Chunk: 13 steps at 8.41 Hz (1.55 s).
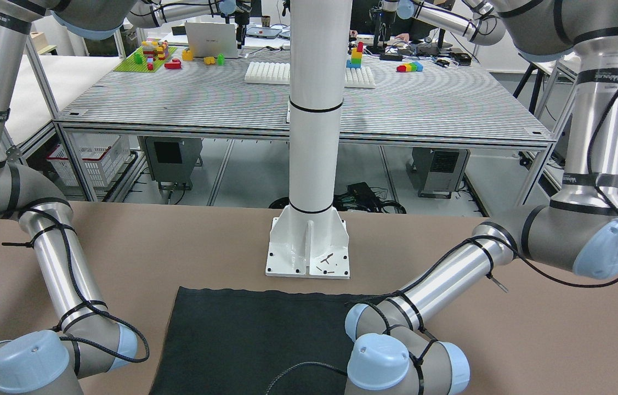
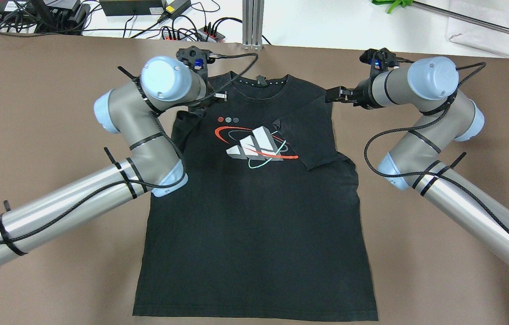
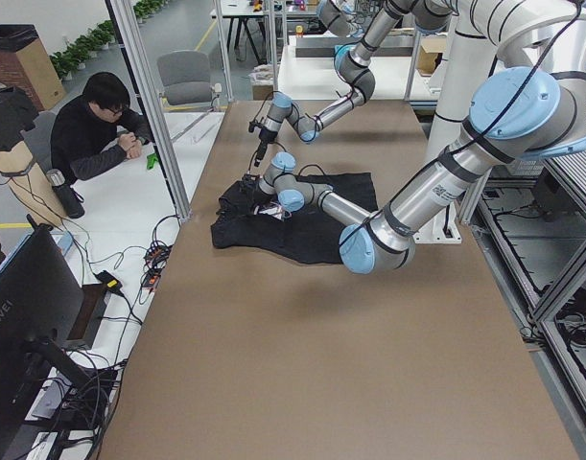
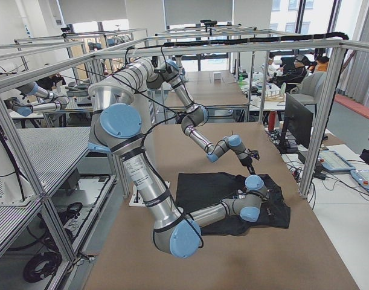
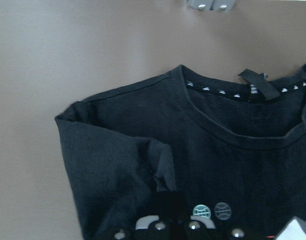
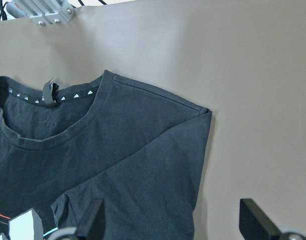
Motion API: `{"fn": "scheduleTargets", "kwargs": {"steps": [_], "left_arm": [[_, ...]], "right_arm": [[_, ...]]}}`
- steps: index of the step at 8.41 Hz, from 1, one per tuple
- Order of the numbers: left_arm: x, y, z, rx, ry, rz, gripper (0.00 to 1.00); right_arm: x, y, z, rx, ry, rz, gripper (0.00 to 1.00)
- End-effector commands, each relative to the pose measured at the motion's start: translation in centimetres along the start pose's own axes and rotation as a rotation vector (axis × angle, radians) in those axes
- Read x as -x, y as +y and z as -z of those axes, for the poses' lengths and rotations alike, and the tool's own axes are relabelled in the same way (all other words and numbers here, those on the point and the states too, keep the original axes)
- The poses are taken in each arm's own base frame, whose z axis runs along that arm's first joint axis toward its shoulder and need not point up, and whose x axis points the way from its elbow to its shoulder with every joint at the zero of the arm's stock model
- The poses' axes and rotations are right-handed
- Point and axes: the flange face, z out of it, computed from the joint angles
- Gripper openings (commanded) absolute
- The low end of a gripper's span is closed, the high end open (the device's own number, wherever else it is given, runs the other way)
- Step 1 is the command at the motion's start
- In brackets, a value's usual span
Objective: Fold clothes
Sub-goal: 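Grasp the sleeve nearest the left gripper and fold it onto the chest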
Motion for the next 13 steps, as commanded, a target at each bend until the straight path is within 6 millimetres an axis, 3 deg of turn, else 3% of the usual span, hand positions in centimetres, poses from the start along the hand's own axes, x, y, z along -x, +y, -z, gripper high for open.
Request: {"fn": "scheduleTargets", "kwargs": {"steps": [1, 3, 5, 6, 8, 9, 11, 12, 13], "left_arm": [[0.4, 2.6, -3.5, -0.112, -0.087, -0.009, 0.94], [0.5, 2.9, -3.7, -0.133, -0.057, -0.010, 0.94], [0.0, 0.1, -1.1, -0.131, 0.003, 0.012, 0.94], [1.3, -2.0, 0.8, -0.072, 0.068, 0.033, 0.94], [6.7, -4.1, 4.9, 0.036, 0.175, 0.074, 0.94], [9.2, -3.0, 6.8, 0.079, 0.223, 0.096, 0.94], [12.4, 0.4, 12.1, 0.102, 0.305, 0.195, 0.94], [13.8, 1.8, 14.0, 0.123, 0.323, 0.207, 0.94], [16.7, 3.7, 15.0, 0.125, 0.305, 0.220, 0.94]], "right_arm": [[-0.1, 0.0, -0.1, -0.019, 0.012, 0.001, 0.94], [-0.1, 0.1, -0.4, -0.017, 0.017, 0.000, 0.94], [0.0, 0.1, -0.4, -0.015, 0.016, 0.002, 0.94], [0.4, 0.0, -0.2, -0.018, 0.009, 0.000, 0.94], [2.0, 0.2, 1.5, 0.005, -0.042, 0.002, 0.94], [2.7, 0.6, 2.7, 0.057, -0.067, -0.004, 0.94], [2.0, 3.0, 7.6, 0.145, -0.101, -0.014, 0.94], [1.4, 3.9, 10.3, 0.177, -0.112, -0.023, 0.94], [1.1, 4.5, 12.7, 0.207, -0.130, -0.030, 0.94]]}}
